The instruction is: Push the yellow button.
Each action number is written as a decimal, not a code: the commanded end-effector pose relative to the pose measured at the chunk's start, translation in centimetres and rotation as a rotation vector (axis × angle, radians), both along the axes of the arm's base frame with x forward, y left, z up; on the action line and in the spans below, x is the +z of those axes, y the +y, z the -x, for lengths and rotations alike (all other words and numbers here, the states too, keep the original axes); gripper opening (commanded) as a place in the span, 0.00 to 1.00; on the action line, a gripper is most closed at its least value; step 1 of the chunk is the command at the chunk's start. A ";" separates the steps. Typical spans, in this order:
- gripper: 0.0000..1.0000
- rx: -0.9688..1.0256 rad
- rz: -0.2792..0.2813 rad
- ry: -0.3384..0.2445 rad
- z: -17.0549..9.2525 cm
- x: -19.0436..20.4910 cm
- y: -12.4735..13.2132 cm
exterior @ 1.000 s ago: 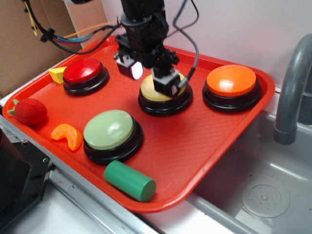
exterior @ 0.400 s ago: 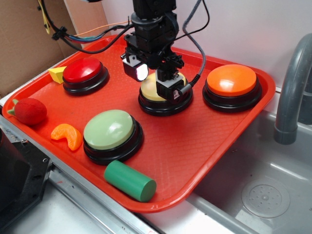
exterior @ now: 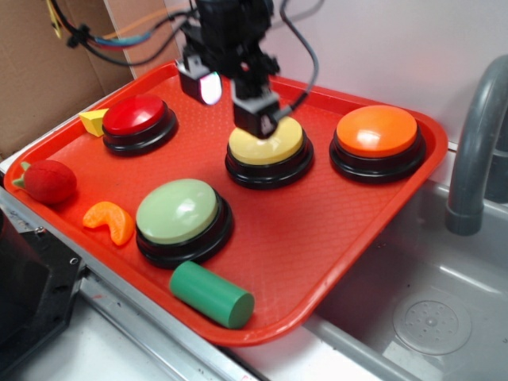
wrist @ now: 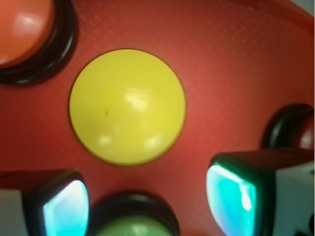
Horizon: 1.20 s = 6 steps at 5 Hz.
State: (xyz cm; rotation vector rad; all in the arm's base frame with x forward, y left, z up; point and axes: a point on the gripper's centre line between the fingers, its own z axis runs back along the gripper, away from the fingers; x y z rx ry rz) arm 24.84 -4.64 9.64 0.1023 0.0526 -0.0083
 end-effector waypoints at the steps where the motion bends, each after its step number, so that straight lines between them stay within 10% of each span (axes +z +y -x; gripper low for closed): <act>1: 1.00 -0.075 0.034 -0.124 0.0 4.0 1.0; 6: 1.00 -0.060 0.016 -0.130 1.1 6.3 1.1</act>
